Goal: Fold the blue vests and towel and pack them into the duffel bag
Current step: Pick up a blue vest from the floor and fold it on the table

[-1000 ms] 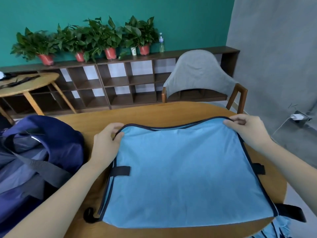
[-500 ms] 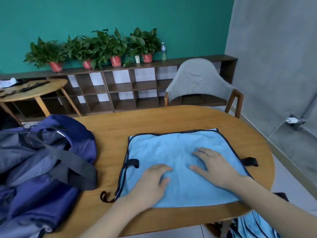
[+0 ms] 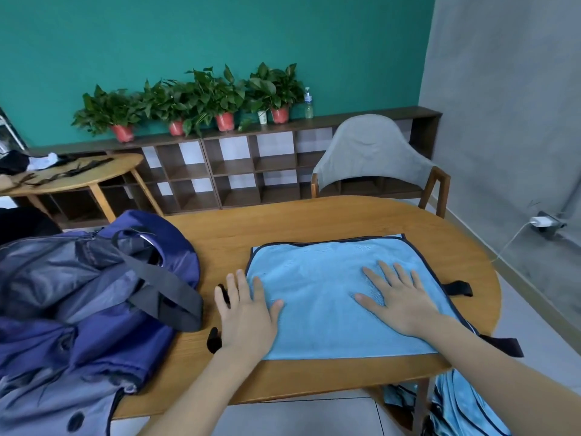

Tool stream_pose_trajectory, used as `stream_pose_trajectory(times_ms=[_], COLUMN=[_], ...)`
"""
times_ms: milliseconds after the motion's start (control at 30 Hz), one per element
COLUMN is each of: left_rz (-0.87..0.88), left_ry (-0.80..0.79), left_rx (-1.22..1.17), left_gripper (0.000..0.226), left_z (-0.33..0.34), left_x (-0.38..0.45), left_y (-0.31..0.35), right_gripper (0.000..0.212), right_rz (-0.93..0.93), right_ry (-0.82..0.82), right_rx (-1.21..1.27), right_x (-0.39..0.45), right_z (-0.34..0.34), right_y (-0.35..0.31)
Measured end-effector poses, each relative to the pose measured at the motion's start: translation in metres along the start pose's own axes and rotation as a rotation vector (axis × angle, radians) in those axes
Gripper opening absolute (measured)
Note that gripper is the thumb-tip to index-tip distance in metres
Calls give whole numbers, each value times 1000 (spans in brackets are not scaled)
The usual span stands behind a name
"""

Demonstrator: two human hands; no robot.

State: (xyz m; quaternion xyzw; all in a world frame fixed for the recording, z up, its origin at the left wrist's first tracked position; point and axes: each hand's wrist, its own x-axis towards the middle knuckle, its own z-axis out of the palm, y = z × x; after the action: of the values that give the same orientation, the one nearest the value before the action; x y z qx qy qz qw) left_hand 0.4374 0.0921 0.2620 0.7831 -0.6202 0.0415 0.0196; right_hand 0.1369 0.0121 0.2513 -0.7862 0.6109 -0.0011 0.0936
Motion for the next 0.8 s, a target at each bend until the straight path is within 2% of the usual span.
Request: stream_pose_trajectory(times_ms=[67, 167, 267, 367, 433, 500, 533, 567, 667, 733, 800], left_rz=[89, 102, 133, 272, 332, 251, 169, 99, 57, 85, 76], left_ry=[-20, -195, -193, -186, -134, -17, 21, 40, 27, -30, -116], left_rx=[-130, -236, -176, -197, -111, 128, 220, 236, -22, -165, -262], left_gripper=[90, 79, 83, 80, 74, 71, 72, 72, 70, 73, 81], left_z=[2, 7, 11, 11, 10, 6, 2, -1, 0, 6, 13], left_x=[-6, -9, 8, 44, 78, 109, 120, 125, 119, 106, 95], left_y=[17, 35, 36, 26, 15, 5, 3, 3, 18, 33, 45], right_gripper=[91, 93, 94, 96, 97, 83, 67, 59, 57, 43, 68], right_rz=[7, 22, 66, 173, 237, 227, 178, 137, 34, -128, -203], right_ry=[-1, 7, 18, 3, 6, 138, 279, 413, 614, 484, 229], right_rx=[0, -1, 1, 1, -86, -236, -249, -213, -123, -110, -35], right_x=[0, 2, 5, 4, -1, -5, -4, -2, 8, 16, 18], right_z=[0, 1, 3, 4, -2, -14, -19, -25, -30, -21, -12], right_y=[0, 0, 0, -8, -21, -33, -38, -41, -36, -25, -15])
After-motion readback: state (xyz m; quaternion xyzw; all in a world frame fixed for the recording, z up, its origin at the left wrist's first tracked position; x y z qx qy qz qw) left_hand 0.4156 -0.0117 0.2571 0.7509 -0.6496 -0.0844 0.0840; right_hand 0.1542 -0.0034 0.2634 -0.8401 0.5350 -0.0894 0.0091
